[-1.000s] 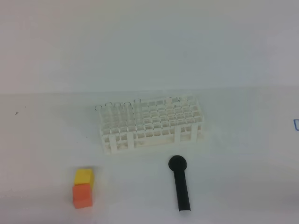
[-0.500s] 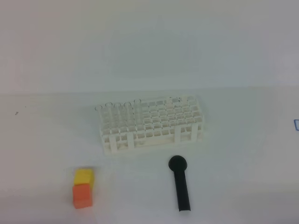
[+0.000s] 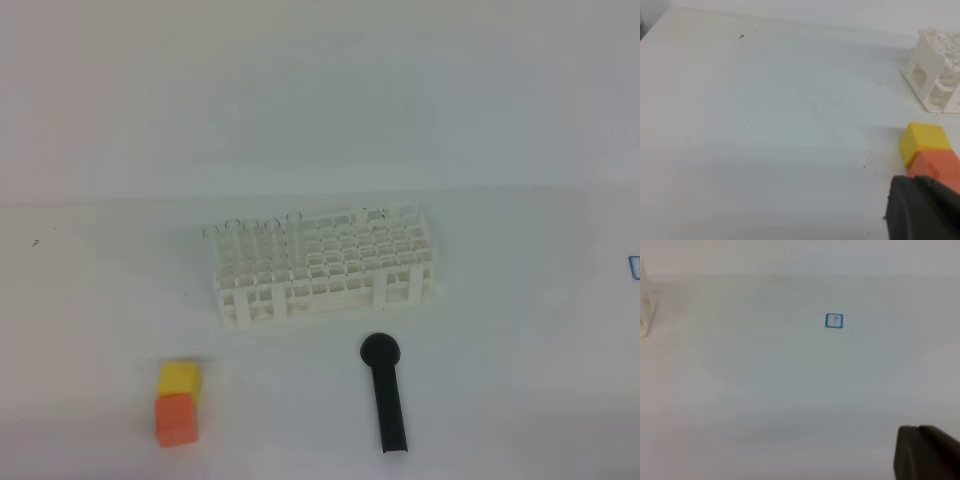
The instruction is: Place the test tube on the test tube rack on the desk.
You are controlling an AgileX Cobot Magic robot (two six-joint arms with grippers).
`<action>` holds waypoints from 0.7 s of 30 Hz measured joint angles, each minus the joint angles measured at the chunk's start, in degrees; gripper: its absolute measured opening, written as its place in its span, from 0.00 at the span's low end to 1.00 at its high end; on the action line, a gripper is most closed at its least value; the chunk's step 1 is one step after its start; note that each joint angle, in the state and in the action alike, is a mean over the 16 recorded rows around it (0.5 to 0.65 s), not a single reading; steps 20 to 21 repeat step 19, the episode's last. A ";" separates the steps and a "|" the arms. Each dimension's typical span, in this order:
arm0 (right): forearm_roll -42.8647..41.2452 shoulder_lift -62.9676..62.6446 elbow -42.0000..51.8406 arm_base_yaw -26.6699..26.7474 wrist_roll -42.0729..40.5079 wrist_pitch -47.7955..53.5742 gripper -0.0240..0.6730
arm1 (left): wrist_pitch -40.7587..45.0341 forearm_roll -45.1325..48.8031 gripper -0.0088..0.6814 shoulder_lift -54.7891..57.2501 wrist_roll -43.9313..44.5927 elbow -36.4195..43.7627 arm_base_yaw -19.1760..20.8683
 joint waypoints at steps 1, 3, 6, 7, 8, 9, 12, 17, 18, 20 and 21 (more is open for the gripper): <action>0.00 0.00 0.00 0.00 -0.04 0.01 0.03 | 0.00 0.00 0.01 0.00 0.00 0.00 0.00; 0.00 0.00 0.00 0.00 -0.12 0.02 0.03 | 0.00 0.00 0.01 0.00 0.00 0.00 0.00; 0.00 0.00 0.00 0.00 -0.24 0.04 0.03 | 0.00 0.00 0.01 0.00 0.00 0.00 0.00; 0.00 0.00 0.00 0.00 -0.27 0.04 0.03 | 0.00 0.00 0.01 0.00 0.00 0.00 0.00; 0.00 0.00 0.00 0.00 -0.29 0.04 0.03 | 0.00 0.00 0.01 0.00 0.00 0.00 0.00; 0.00 0.00 0.00 0.00 -0.30 0.04 0.03 | 0.00 0.00 0.01 0.00 0.00 0.00 0.00; 0.00 0.00 0.00 0.00 -0.31 0.04 0.03 | 0.00 0.00 0.01 0.00 0.00 0.00 0.00; 0.00 0.00 0.00 0.00 -0.31 0.04 0.03 | 0.00 0.00 0.01 0.00 0.00 0.00 0.00; 0.00 0.00 0.00 0.00 -0.31 0.04 0.03 | 0.00 0.00 0.01 0.00 0.00 0.00 0.00; 0.00 0.00 0.00 0.00 -0.31 0.04 0.03 | 0.00 0.00 0.01 0.00 0.00 0.00 0.00; 0.00 0.00 0.00 0.00 -0.31 0.04 0.03 | 0.00 0.00 0.01 0.00 0.00 0.00 0.00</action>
